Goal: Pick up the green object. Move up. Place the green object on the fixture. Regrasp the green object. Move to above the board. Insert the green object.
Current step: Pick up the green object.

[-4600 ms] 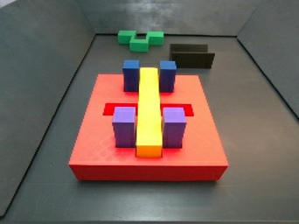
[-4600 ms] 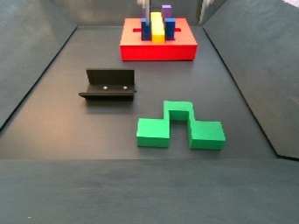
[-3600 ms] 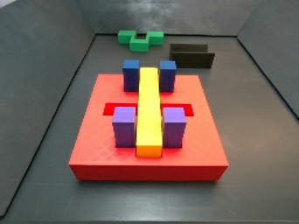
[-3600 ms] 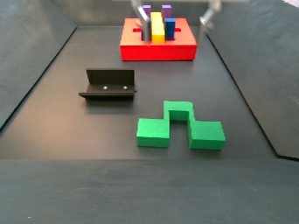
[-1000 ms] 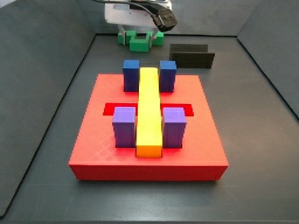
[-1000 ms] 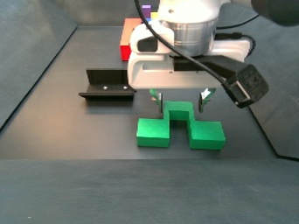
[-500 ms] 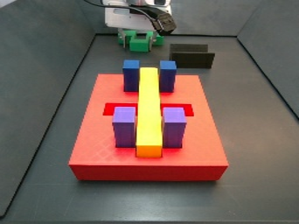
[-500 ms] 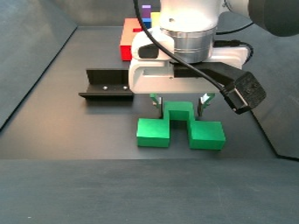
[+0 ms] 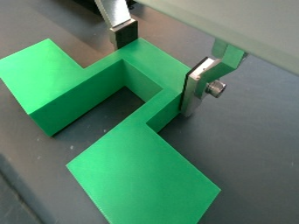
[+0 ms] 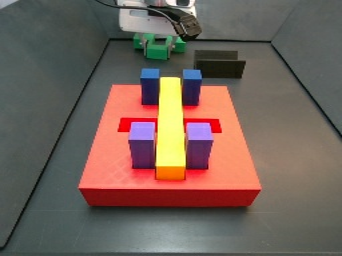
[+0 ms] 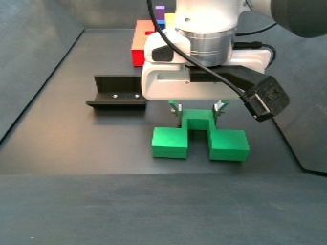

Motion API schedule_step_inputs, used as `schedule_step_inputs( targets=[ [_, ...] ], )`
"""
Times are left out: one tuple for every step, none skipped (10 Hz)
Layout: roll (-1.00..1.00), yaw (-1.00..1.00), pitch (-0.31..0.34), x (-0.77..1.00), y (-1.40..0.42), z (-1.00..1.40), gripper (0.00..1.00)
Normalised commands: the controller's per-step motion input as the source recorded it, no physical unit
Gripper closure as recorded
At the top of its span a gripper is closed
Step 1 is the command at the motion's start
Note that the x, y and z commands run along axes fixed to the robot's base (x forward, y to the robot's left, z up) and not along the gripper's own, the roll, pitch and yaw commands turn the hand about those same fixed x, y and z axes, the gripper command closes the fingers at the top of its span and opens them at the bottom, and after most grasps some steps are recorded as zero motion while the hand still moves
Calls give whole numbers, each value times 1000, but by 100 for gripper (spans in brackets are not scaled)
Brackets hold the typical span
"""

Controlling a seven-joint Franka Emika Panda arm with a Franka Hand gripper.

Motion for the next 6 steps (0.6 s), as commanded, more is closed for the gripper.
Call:
schedule_step_inputs(
  targets=[
    [0, 0, 0, 0, 0, 0, 100],
    [0, 0, 0, 0, 0, 0, 100],
    [0, 0, 0, 0, 0, 0, 100],
    [0, 0, 0, 0, 0, 0, 100],
    [0, 0, 0, 0, 0, 0, 100],
    [0, 0, 0, 0, 0, 0, 100]
  ],
)
